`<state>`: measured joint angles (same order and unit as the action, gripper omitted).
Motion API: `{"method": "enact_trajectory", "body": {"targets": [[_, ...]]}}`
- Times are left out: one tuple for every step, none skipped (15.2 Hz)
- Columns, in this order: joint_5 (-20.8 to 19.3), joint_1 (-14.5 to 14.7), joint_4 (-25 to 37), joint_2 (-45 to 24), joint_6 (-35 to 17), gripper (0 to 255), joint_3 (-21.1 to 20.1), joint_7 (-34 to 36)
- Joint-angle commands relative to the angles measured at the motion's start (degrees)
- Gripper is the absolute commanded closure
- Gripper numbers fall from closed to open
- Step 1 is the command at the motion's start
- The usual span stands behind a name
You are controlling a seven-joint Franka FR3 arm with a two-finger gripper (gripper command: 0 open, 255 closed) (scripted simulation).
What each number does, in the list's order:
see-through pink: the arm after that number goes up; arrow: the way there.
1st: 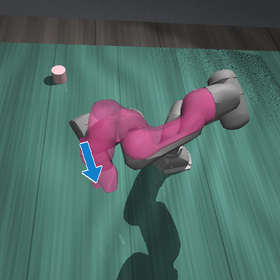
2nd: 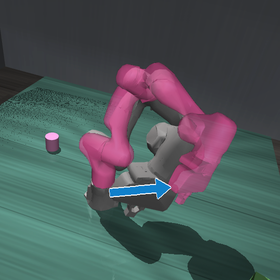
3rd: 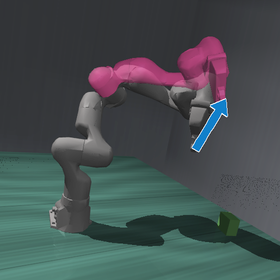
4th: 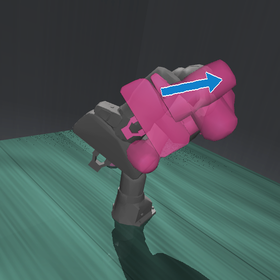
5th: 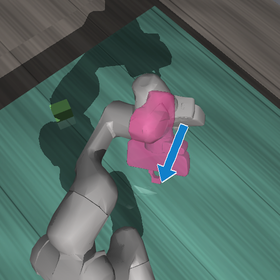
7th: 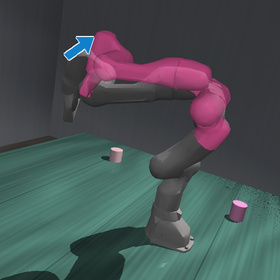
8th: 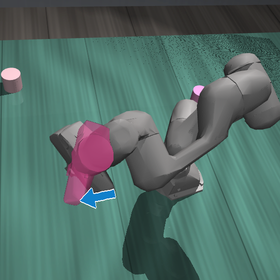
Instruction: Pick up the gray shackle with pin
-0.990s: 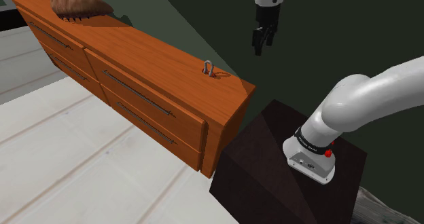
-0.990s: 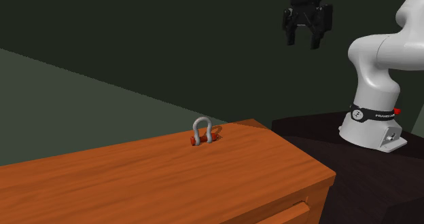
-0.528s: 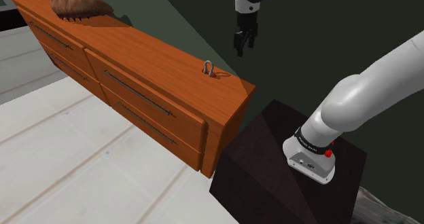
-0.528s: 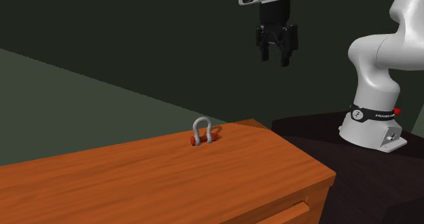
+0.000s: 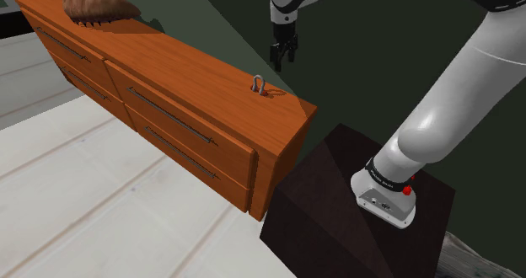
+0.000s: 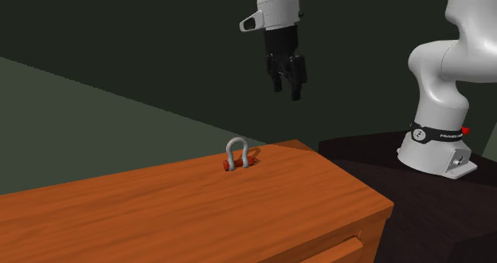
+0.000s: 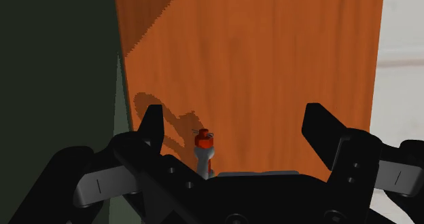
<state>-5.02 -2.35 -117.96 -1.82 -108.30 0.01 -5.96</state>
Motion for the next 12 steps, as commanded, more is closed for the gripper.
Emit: {"method": "enact_trajectory", "body": {"targets": [[0.23, -0.21, 3.98, -5.04, -1.06, 0, 0.18, -0.68], [0.38, -0.30, 5.96, -7.32, -1.34, 0, 0.22, -0.97], [0.53, -0.38, 8.03, -9.62, -1.53, 0, 0.26, -1.26], [0.68, -0.47, 10.19, -11.92, -1.66, 0, 0.28, -1.54], [0.84, -0.56, 12.44, -14.24, -1.70, 0, 0.29, -1.83], [1.00, -0.66, 14.79, -16.59, -1.66, 0, 0.28, -2.11], [1.15, -0.76, 17.24, -18.95, -1.54, 0, 0.26, -2.39], [1.31, -0.86, 19.81, -21.34, -1.33, 0, 0.24, -2.66], [1.46, -0.95, 22.50, -23.77, -1.04, 0, 0.21, -2.93], [1.60, -1.04, 25.09, -26.04, -0.69, 0, 0.17, -3.17], [1.58, -1.05, 24.80, -26.37, -1.30, 0, 0.17, -3.13], [1.57, -1.05, 24.52, -26.71, -1.92, 0, 0.17, -3.10]]}}
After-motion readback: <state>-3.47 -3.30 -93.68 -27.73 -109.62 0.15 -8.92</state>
